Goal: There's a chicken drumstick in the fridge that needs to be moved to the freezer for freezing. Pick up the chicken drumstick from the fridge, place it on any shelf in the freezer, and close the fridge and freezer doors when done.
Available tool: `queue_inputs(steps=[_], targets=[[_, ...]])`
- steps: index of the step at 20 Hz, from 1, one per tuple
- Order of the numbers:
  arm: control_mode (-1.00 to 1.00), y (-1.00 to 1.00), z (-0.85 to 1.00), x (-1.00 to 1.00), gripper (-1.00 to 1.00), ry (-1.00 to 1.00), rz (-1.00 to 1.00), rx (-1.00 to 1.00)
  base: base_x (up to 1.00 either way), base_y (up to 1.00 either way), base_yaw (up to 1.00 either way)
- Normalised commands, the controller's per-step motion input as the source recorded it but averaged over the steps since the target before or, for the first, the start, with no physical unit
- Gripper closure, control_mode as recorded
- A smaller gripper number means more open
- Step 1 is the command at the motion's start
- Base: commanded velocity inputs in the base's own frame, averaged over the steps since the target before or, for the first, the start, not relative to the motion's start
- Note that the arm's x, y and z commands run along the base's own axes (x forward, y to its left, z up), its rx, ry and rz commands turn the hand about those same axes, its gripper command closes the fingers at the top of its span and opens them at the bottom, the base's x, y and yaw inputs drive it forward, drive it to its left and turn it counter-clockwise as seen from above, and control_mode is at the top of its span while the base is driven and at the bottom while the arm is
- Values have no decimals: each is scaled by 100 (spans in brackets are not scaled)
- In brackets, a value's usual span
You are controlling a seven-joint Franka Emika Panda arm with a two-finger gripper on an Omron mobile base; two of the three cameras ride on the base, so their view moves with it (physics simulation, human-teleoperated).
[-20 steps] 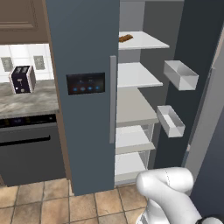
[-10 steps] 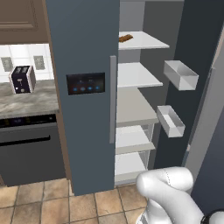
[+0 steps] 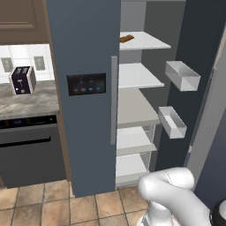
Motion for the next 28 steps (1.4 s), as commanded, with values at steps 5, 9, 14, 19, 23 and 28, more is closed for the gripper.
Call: queue_inputs(steps=[5,9,14,19,23,28], targets=[[-100,0,-26,23,-100,-5,14,0,0,0,0],[-100,0,-20,20,-100,0,10,0,0,0,0],[-100,0,-7,23,-100,0,7,0,0,0,0],[-100,0,-13,31,-100,0,8,0,0,0,0],[-100,0,-20,29,-100,0,8,0,0,0,0],[-100,0,-21,29,-100,0,10,0,0,0,0]])
